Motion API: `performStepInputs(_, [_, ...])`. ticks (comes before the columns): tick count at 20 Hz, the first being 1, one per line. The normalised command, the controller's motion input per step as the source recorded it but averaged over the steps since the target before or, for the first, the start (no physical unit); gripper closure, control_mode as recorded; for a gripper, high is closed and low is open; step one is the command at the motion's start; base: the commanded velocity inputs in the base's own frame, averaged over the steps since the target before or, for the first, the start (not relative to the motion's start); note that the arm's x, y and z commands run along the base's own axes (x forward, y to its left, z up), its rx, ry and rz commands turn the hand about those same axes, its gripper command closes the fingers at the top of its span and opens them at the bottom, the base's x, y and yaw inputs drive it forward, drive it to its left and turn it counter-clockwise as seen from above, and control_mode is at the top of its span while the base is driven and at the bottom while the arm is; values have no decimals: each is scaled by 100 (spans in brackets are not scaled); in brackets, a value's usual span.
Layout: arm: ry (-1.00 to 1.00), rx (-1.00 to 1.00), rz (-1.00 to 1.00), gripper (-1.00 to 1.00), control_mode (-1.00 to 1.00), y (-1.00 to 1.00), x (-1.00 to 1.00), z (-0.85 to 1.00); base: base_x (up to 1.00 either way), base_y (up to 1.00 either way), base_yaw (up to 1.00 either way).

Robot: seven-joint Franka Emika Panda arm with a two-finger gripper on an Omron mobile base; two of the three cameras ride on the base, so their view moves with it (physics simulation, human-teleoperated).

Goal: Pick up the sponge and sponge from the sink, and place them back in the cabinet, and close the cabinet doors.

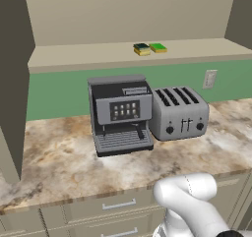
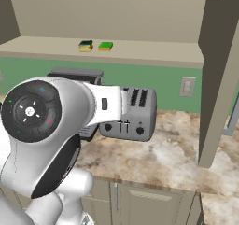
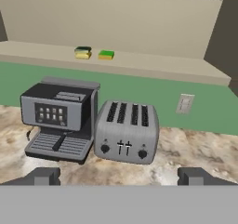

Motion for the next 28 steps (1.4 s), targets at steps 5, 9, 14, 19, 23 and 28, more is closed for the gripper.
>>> performStepInputs(5, [0,0,3,-100,-100,-36,-30,0,0,0,0])
performStepInputs(9, [0,0,2,-100,-100,-23,-29,0,0,0,0])
performStepInputs(14, [0,0,1,-100,-100,-21,-21,0,0,0,0])
performStepInputs(19, [0,0,1,-100,-100,-24,-13,0,0,0,0])
performStepInputs(23, [0,0,1,-100,-100,-24,-10,0,0,0,0])
performStepInputs(28, [0,0,0,-100,-100,-17,-4,0,0,0,0])
